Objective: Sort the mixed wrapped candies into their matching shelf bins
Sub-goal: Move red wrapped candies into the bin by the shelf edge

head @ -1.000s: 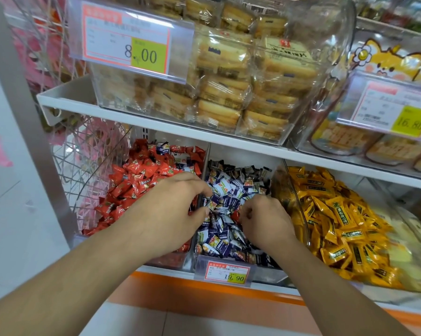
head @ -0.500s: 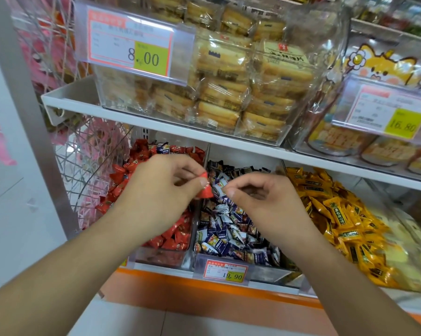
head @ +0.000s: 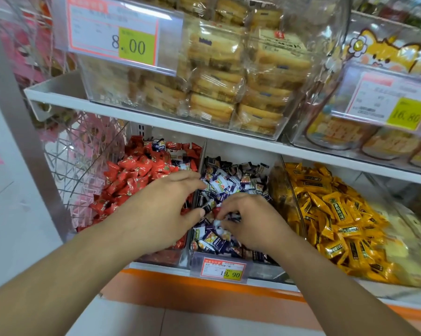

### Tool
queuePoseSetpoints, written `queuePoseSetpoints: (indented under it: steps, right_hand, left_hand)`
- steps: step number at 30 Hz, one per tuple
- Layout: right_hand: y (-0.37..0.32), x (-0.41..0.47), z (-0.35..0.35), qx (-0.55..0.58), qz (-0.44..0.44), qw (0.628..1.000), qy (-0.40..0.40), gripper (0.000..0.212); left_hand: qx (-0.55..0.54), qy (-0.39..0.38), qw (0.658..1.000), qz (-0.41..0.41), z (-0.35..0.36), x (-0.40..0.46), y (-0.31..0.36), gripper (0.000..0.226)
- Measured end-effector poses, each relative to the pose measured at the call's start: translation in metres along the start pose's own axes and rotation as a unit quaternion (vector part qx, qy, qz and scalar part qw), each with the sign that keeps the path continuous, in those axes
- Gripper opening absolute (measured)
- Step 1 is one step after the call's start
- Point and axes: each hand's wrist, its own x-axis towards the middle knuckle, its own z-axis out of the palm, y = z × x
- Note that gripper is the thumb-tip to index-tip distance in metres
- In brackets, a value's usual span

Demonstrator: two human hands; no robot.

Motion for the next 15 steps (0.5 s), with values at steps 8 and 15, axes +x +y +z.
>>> queuePoseSetpoints:
  steps: [8, 15]
  right_hand:
    - [0.015, -0.003, -0.01, -0.081, 0.027, 0.994, 0.07, 0.017]
    - [-0.013, 0.003, 0.007, 0.009, 0.019, 0.999, 0.043, 0.021]
  left_hand:
    - [0.004, 0.0, 1.0, 0.005, 0.001, 0.002, -0.002, 0.056]
    - [0.004, 0.003, 1.0, 0.006, 0.003, 0.001, -0.001, 0.054]
